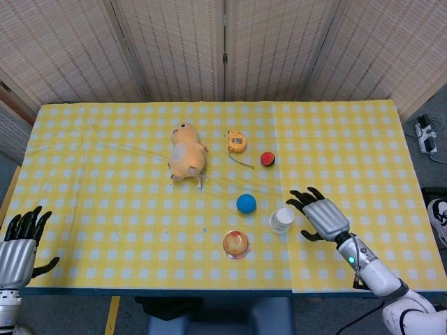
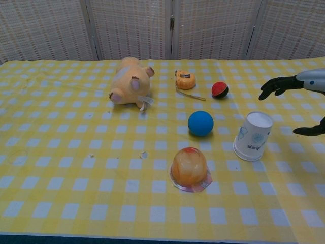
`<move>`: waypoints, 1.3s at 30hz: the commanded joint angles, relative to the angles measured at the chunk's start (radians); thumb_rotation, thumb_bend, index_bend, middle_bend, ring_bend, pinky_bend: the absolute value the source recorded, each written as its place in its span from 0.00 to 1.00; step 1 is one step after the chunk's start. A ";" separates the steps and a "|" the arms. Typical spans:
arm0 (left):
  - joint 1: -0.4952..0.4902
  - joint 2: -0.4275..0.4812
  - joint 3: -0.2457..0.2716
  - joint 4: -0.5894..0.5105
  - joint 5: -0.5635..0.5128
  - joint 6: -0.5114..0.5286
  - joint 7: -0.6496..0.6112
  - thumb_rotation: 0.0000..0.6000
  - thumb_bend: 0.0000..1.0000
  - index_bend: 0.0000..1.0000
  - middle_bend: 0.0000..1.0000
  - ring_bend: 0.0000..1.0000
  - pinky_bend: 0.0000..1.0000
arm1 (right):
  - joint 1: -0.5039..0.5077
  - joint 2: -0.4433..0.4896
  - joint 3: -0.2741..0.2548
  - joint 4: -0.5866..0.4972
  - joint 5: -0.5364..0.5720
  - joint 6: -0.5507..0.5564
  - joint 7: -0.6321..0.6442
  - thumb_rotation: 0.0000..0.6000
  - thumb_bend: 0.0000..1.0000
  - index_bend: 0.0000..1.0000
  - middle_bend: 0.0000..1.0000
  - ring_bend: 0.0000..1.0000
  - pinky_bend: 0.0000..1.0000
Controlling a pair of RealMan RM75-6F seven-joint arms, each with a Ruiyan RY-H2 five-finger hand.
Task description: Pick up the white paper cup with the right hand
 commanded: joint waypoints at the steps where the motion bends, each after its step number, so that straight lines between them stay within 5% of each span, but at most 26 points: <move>1: -0.001 0.000 0.000 0.000 -0.001 -0.002 -0.001 1.00 0.21 0.12 0.04 0.02 0.00 | 0.022 -0.015 0.004 0.012 0.023 -0.023 0.003 1.00 0.34 0.21 0.10 0.14 0.03; 39: -0.002 0.006 0.009 0.008 -0.028 -0.043 -0.022 1.00 0.21 0.10 0.04 0.01 0.00 | 0.151 -0.045 -0.028 0.048 0.163 -0.097 0.004 1.00 0.43 0.29 0.12 0.14 0.03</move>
